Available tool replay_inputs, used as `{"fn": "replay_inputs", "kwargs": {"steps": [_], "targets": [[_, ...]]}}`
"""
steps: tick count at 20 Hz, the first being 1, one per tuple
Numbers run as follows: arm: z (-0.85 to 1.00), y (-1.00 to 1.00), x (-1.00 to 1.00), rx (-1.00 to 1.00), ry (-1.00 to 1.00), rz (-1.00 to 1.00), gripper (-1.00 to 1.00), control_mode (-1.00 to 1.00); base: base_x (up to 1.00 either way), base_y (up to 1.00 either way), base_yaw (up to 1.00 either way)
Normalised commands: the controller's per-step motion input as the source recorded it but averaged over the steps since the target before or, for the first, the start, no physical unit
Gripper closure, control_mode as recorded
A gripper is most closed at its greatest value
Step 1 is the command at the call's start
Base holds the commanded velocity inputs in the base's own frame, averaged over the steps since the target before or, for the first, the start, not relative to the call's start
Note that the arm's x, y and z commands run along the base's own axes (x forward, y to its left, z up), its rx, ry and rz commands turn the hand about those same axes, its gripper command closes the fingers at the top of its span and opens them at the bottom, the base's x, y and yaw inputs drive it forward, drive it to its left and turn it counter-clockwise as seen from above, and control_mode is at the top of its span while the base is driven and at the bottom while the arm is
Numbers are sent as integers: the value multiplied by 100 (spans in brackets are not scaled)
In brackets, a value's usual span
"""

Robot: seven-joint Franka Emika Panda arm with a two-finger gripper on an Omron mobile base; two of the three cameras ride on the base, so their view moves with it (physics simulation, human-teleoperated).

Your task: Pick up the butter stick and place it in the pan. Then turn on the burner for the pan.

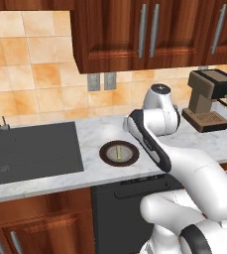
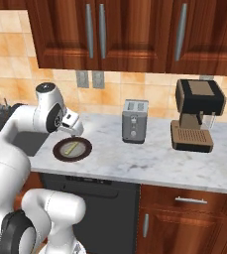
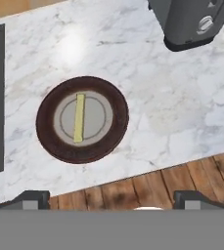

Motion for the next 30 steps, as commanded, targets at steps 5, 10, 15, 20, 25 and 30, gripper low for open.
{"fn": "replay_inputs", "kwargs": {"steps": [5,10,15,20,25,30], "targets": [[-37,24,57,0,0,-21,-100,-100,0,0,0],[-42,24,36,0,0,-18,-100,-100,0,0,0],[-33,7,4,4,0,-11,-100,-100,0,0,0],[-38,0,1,2,0,-6,-100,-100,0,0,0],[-37,1,18,0,0,-2,-100,-100,0,0,0],[-26,0,32,0,0,0,-100,-100,0,0,0]]}}
